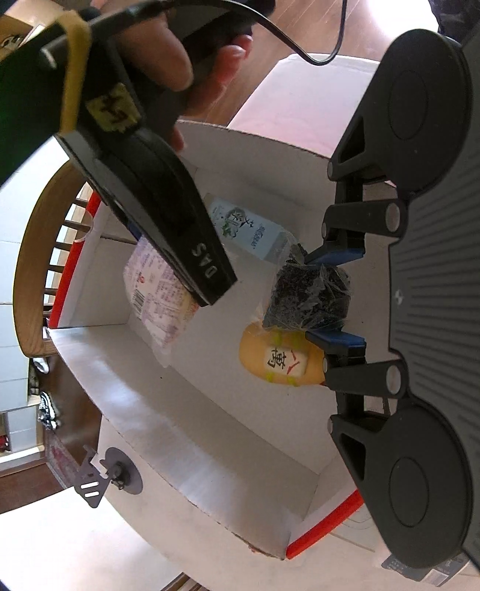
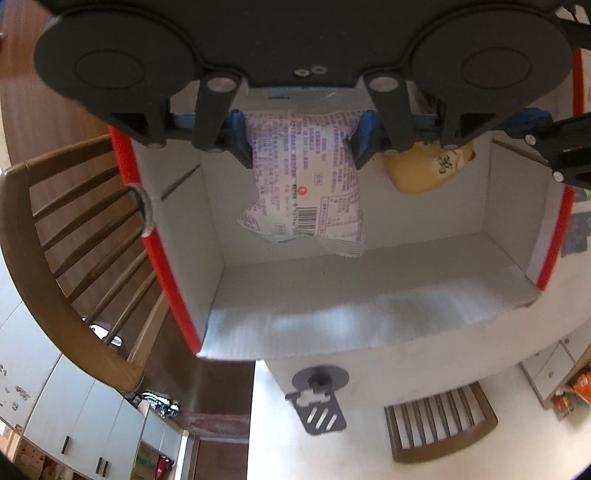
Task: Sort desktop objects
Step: 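Lower both bags into the box and open both grippers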
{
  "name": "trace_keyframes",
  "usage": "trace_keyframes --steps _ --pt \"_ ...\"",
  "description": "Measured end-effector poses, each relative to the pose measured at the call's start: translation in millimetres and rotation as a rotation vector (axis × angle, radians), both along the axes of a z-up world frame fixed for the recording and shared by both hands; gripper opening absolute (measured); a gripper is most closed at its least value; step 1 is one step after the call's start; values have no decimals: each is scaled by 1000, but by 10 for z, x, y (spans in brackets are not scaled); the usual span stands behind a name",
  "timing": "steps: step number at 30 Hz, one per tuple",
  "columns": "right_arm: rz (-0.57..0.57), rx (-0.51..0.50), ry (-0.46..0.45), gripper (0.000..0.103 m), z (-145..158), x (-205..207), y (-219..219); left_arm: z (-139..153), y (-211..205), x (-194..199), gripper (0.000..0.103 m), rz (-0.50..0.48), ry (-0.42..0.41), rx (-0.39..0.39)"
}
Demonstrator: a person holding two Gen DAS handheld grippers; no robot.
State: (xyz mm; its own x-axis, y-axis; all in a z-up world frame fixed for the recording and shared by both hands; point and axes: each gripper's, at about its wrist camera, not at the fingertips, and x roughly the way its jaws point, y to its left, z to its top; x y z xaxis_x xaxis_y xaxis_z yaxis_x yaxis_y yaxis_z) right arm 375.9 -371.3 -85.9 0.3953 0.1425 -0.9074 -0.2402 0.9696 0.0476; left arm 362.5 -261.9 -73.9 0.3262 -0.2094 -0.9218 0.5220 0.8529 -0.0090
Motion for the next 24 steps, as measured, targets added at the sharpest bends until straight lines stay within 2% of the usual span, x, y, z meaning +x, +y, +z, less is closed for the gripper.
trace_keyframes --steps 14,22,24 --pt "-4 -3 83 53 -227 156 35 -202 58 188 34 32 68 15" --pt "2 -18 96 56 -259 202 64 -310 20 224 35 18 147 3" --pt "6 -17 93 59 -255 204 71 -353 30 233 36 16 183 -5"
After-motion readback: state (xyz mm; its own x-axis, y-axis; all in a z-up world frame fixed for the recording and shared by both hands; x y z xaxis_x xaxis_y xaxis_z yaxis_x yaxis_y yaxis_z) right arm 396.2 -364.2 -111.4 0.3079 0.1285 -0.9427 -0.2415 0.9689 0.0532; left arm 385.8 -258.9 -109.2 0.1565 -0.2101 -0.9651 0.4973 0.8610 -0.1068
